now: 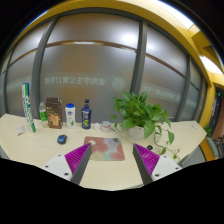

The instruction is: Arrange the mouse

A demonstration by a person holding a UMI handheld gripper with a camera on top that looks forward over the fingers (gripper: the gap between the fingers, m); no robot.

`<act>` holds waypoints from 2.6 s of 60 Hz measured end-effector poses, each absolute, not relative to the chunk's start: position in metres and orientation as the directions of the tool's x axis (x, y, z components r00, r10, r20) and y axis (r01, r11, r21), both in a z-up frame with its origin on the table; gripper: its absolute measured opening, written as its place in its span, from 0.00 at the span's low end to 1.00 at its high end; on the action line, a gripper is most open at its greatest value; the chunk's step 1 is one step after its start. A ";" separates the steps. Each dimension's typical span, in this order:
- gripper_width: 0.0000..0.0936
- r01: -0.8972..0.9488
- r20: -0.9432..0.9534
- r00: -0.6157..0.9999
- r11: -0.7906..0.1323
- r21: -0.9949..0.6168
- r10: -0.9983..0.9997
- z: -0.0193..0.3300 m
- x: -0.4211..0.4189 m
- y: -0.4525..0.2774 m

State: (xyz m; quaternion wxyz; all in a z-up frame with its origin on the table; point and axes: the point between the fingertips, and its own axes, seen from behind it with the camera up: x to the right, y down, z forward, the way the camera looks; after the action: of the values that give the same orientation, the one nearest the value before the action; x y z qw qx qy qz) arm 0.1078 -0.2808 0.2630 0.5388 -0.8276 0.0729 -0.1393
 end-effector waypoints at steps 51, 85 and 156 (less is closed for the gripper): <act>0.91 -0.004 0.059 0.995 -0.625 -0.781 -0.081 0.069 -0.115 -0.121; 0.51 -0.026 0.009 0.999 -0.675 -0.737 -0.049 -0.014 -0.124 0.059; 0.55 -0.049 -0.030 0.999 -0.664 -0.746 -0.040 -0.006 0.141 -0.015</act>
State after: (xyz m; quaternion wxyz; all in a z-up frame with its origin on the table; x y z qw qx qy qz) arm 0.1414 -0.0149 -0.0063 0.4090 -0.9122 0.0246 0.0054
